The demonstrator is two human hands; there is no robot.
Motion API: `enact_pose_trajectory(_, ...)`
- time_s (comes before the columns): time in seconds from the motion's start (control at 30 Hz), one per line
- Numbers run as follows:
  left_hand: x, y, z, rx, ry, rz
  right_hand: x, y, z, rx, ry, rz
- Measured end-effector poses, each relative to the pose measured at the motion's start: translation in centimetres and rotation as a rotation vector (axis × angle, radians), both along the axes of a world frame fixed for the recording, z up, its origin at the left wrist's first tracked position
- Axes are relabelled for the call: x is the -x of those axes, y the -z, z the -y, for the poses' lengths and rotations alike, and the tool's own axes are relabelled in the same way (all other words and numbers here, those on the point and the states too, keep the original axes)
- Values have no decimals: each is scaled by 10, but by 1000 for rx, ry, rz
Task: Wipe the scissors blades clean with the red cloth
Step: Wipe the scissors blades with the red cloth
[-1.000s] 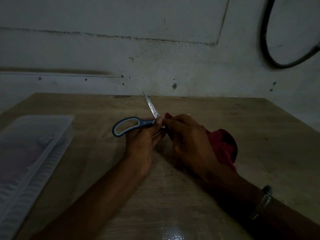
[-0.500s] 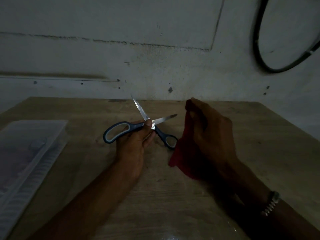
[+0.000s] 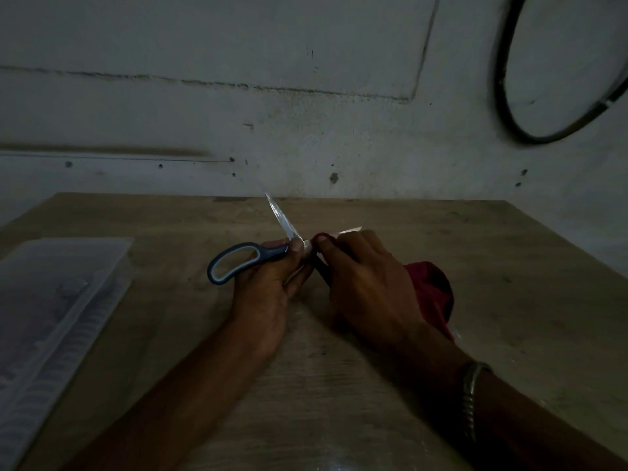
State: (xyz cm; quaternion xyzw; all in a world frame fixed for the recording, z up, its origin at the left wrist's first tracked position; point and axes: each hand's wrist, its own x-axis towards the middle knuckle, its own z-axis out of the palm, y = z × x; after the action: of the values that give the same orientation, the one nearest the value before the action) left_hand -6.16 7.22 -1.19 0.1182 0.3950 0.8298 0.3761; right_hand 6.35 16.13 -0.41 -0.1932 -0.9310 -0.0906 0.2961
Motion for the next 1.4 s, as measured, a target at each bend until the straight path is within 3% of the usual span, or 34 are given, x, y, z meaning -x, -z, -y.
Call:
enact_pose_trajectory(0.13,0,-1,1,26,-22,26,-2,0,-7,23,120,28)
enact_pose_trajectory(0.3,0,-1,1,81,-76,-15,-4,-4,-28,38,218,-140)
enact_pose_trajectory(0.4,3,-1,1,67,-70,-22,-9,-8,-21,91,109,-271)
enact_pose_trajectory(0.57,-2,-2,1,32,-38,-44,5,-1,7,112,-120,-49)
enact_pose_trajectory(0.9,2,-4,2,61,-53,-25,0,-6,2,117,44,163)
enact_pose_trajectory(1.07,4,-2,2,90,-83,-69,-4,-7,-19,180,175,123)
enact_pose_trajectory(1.2,9,0,1,110,-141,-99,-20,-8,-33,216,313,-59)
enact_pose_trajectory(1.3,10,0,1,114,-153,-98,-27,-10,-20,299,223,-225)
enact_pose_trajectory(1.4,10,1,1,107,-149,-78,-20,-9,-7,308,88,-129)
